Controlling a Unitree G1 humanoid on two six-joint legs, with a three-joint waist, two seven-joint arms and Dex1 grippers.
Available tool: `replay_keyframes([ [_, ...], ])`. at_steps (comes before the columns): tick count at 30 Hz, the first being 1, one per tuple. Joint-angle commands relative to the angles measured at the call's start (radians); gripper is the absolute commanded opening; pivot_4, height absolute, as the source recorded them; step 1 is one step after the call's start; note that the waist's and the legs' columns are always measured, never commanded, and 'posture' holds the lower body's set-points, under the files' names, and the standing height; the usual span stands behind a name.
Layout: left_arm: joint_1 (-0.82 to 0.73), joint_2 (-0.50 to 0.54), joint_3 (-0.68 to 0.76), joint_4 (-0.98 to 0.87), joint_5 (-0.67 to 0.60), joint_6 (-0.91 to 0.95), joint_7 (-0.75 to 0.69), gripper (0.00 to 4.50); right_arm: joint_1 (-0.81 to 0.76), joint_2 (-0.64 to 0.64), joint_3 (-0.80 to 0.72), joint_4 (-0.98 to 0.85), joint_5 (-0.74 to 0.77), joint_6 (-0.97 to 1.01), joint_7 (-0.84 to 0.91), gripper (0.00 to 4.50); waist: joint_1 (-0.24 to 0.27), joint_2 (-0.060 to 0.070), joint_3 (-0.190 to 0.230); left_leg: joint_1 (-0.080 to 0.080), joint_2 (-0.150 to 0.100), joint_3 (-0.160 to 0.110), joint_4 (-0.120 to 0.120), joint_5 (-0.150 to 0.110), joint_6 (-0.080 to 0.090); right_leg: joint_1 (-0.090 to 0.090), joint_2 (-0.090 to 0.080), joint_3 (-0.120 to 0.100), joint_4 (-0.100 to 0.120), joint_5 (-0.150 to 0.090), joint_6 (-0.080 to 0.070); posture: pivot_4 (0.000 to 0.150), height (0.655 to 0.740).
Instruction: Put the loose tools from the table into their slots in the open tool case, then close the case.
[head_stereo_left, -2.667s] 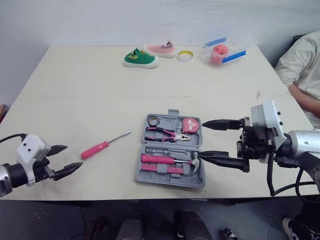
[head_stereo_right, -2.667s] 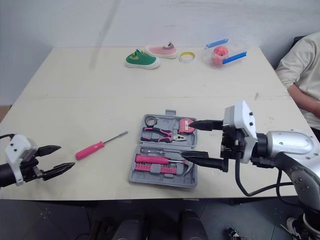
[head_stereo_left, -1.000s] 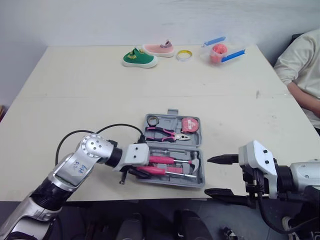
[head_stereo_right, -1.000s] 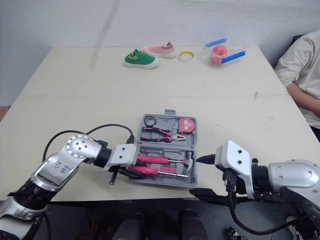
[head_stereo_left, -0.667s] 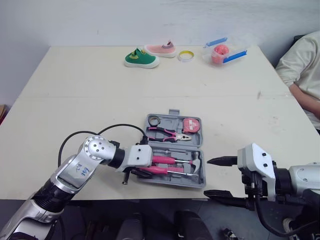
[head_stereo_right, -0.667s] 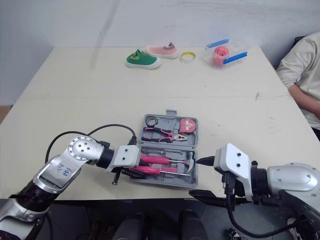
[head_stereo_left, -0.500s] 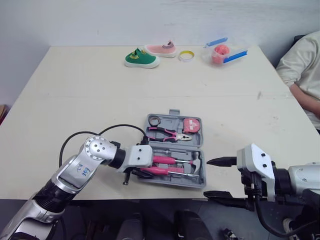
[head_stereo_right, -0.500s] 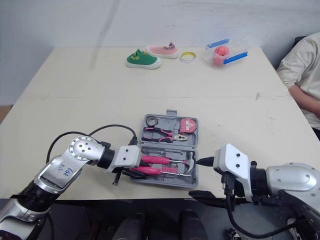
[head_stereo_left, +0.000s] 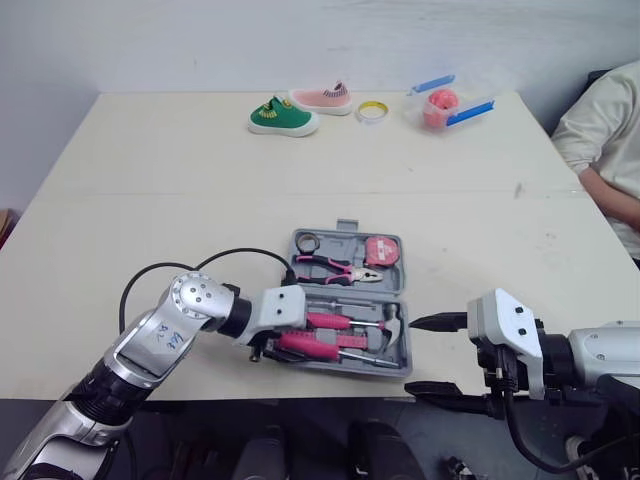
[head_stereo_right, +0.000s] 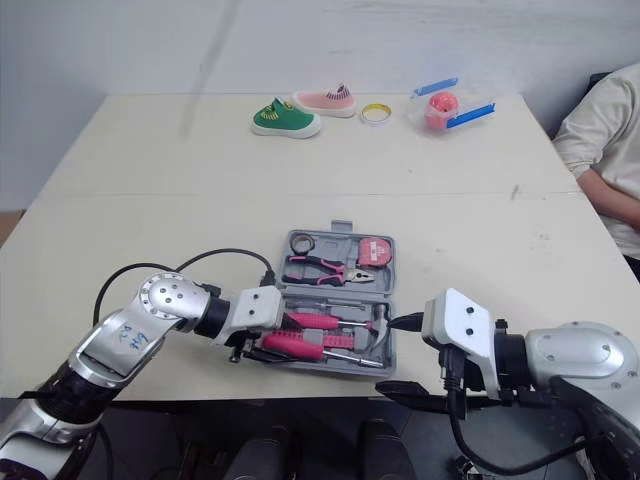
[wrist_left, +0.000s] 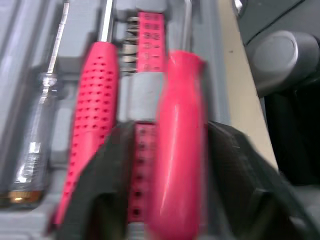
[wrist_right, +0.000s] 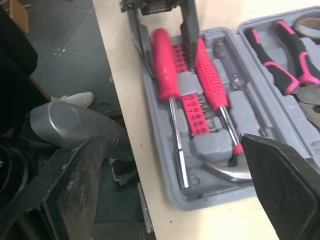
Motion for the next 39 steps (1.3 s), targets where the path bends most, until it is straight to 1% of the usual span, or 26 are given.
replay_keyframes([
  [1, -0.013, 0.029, 0.105, -0.069, -0.152, 0.077, -0.069, 3.99, 0.017, 0.015, -0.013, -0.022, -0.001, -0.017, 0.000, 4.50, 0.000, 0.000, 0.000, 0.000, 0.000, 0.000, 0.000, 0.000, 0.000, 0.000, 0.000, 0.000, 0.000, 0.000, 0.000, 0.150, 0.7400],
  [2, -0.008, 0.034, 0.121, -0.067, -0.172, 0.053, -0.085, 3.99, 0.022, 0.018, -0.015, -0.023, -0.003, -0.018, 0.000, 4.50, 0.000, 0.000, 0.000, -0.001, 0.000, -0.001, 0.001, 0.000, 0.000, 0.000, 0.000, -0.001, 0.000, 0.000, 0.000, 0.150, 0.7400],
  [4, 0.017, 0.048, 0.113, -0.039, -0.146, -0.034, -0.096, 3.99, 0.027, 0.023, -0.016, -0.023, -0.006, -0.020, -0.002, 4.50, 0.001, 0.000, 0.000, -0.001, 0.000, 0.000, 0.001, 0.000, 0.000, 0.000, 0.000, 0.000, 0.000, 0.000, 0.000, 0.150, 0.7400],
  [7, 0.047, 0.009, 0.116, 0.020, -0.147, -0.159, -0.103, 3.99, 0.026, 0.029, -0.015, -0.023, -0.006, -0.022, -0.004, 4.50, 0.001, 0.000, 0.000, 0.000, 0.000, 0.000, 0.001, 0.000, 0.000, 0.000, 0.000, 0.000, 0.000, 0.000, 0.000, 0.150, 0.7400],
  [8, 0.053, -0.017, 0.119, 0.048, -0.143, -0.223, -0.102, 3.76, 0.024, 0.031, -0.013, -0.023, -0.005, -0.022, -0.005, 4.50, 0.001, 0.000, 0.000, 0.000, 0.000, 0.000, 0.001, 0.000, 0.000, 0.000, -0.001, 0.000, 0.000, 0.000, 0.000, 0.150, 0.7400],
  [10, 0.062, -0.063, 0.112, 0.109, -0.138, -0.319, -0.116, 3.19, 0.017, 0.038, -0.009, -0.020, 0.000, -0.022, -0.009, 4.50, 0.002, 0.000, 0.000, -0.001, 0.000, 0.000, 0.002, 0.000, 0.000, 0.000, -0.001, 0.000, 0.000, 0.000, 0.000, 0.150, 0.7400],
  [13, 0.071, -0.107, 0.095, 0.180, -0.147, -0.383, -0.150, 1.84, 0.004, 0.051, -0.001, -0.019, 0.007, -0.021, -0.015, 4.50, 0.002, 0.000, 0.000, -0.001, 0.000, 0.000, 0.003, 0.000, 0.000, 0.000, -0.001, 0.000, 0.000, 0.000, 0.000, 0.150, 0.7400],
  [15, 0.074, -0.128, 0.068, 0.234, -0.094, -0.457, -0.143, 0.80, -0.005, 0.058, 0.008, -0.015, 0.004, -0.020, -0.019, 4.50, 0.002, 0.000, 0.000, -0.001, 0.000, 0.000, 0.003, 0.000, 0.000, 0.000, -0.001, -0.001, 0.000, 0.000, 0.000, 0.150, 0.7400],
  [16, 0.074, -0.135, 0.058, 0.254, -0.076, -0.485, -0.141, 0.47, -0.008, 0.061, 0.011, -0.014, 0.002, -0.020, -0.020, 4.50, 0.002, 0.000, 0.000, -0.001, 0.000, 0.000, 0.003, 0.000, 0.000, 0.000, -0.001, -0.001, 0.000, 0.000, 0.000, 0.150, 0.7400],
  [17, 0.074, -0.141, 0.052, 0.267, -0.068, -0.501, -0.139, 0.04, -0.010, 0.063, 0.015, -0.012, -0.001, -0.020, -0.021, 4.50, 0.002, 0.000, 0.000, -0.001, 0.000, 0.000, 0.003, 0.000, 0.000, 0.000, -0.001, -0.001, 0.000, 0.000, 0.000, 0.150, 0.7400],
  [20, 0.071, -0.157, 0.041, 0.291, -0.058, -0.507, -0.135, 0.04, -0.010, 0.068, 0.021, -0.007, -0.011, -0.022, -0.020, 4.50, 0.001, 0.000, 0.000, -0.001, 0.000, 0.000, 0.003, 0.000, 0.000, 0.000, 0.000, 0.000, 0.001, 0.000, 0.000, 0.150, 0.7400],
  [23, 0.070, -0.163, 0.014, 0.314, -0.019, -0.500, -0.117, 0.04, -0.005, 0.069, 0.018, -0.003, -0.019, -0.026, -0.014, 4.50, 0.002, 0.000, 0.000, -0.001, 0.000, 0.000, 0.003, 0.000, 0.000, 0.000, -0.001, 0.000, 0.001, 0.000, 0.000, 0.150, 0.7400],
  [25, 0.070, -0.157, -0.014, 0.334, 0.036, -0.526, -0.102, 0.04, -0.005, 0.071, 0.020, 0.003, -0.032, -0.032, -0.014, 4.50, 0.002, 0.000, 0.000, -0.001, 0.000, 0.000, 0.003, 0.000, 0.000, 0.000, -0.001, 0.000, 0.001, 0.000, 0.000, 0.150, 0.7400],
  [27, 0.077, -0.131, -0.049, 0.346, 0.103, -0.553, -0.090, 0.04, -0.004, 0.073, 0.020, 0.005, -0.037, -0.034, -0.012, 4.50, 0.002, 0.000, -0.002, 0.000, 0.000, 0.000, 0.003, 0.000, 0.001, 0.001, -0.001, 0.000, 0.001, 0.000, 0.000, 0.150, 0.7400],
  [29, 0.087, -0.104, -0.073, 0.352, 0.140, -0.568, -0.092, 0.04, -0.003, 0.075, 0.019, 0.005, -0.037, -0.034, -0.012, 4.50, 0.002, 0.001, -0.004, 0.001, 0.000, 0.000, 0.003, -0.001, 0.001, 0.003, -0.001, 0.000, 0.000, 0.000, 0.000, 0.150, 0.7400],
  [31, 0.096, -0.093, -0.083, 0.361, 0.136, -0.551, -0.098, 0.04, 0.001, 0.077, 0.020, 0.004, -0.038, -0.037, -0.013, 4.50, 0.001, 0.001, -0.007, 0.003, 0.000, 0.000, 0.003, -0.001, 0.001, 0.004, -0.001, 0.000, 0.000, 0.000, 0.000, 0.150, 0.7400],
  [34, 0.092, -0.099, -0.097, 0.409, 0.161, -0.527, -0.059, 0.04, 0.003, 0.082, 0.025, 0.006, -0.046, -0.042, -0.014, 4.50, -0.001, 0.003, -0.009, 0.007, 0.001, -0.001, 0.002, -0.001, 0.002, 0.008, -0.001, -0.001, 0.000, 0.000, 0.000, 0.150, 0.7400],
  [35, 0.090, -0.100, -0.100, 0.416, 0.167, -0.527, -0.051, 0.04, 0.002, 0.083, 0.026, 0.007, -0.047, -0.043, -0.014, 4.50, -0.001, 0.003, -0.009, 0.010, 0.001, -0.001, 0.001, -0.001, 0.002, 0.011, -0.001, 0.000, -0.001, 0.000, 0.000, 0.150, 0.7400],
  [36, 0.089, -0.101, -0.097, 0.413, 0.163, -0.539, -0.046, 0.04, 0.001, 0.085, 0.026, 0.008, -0.049, -0.043, -0.016, 4.50, 0.000, 0.002, -0.011, 0.015, 0.000, -0.001, -0.001, -0.001, 0.002, 0.016, -0.001, 0.000, -0.003, 0.000, 0.000, 0.150, 0.7400],
  [37, 0.089, -0.105, -0.079, 0.389, 0.131, -0.528, -0.045, 0.04, 0.000, 0.087, 0.024, 0.010, -0.050, -0.044, -0.018, 4.50, 0.000, 0.002, -0.015, 0.019, 0.000, 0.000, -0.004, -0.001, 0.002, 0.020, -0.002, 0.000, -0.004, 0.000, 0.000, 0.150, 0.7400],
  [39, 0.084, -0.108, -0.017, 0.309, 0.018, -0.448, -0.055, 0.04, 0.001, 0.092, 0.018, 0.015, -0.055, -0.048, -0.024, 4.50, -0.001, 0.002, -0.016, 0.020, 0.000, -0.001, -0.006, -0.001, 0.002, 0.021, -0.002, 0.000, -0.006, 0.000, 0.000, 0.150, 0.7400],
])
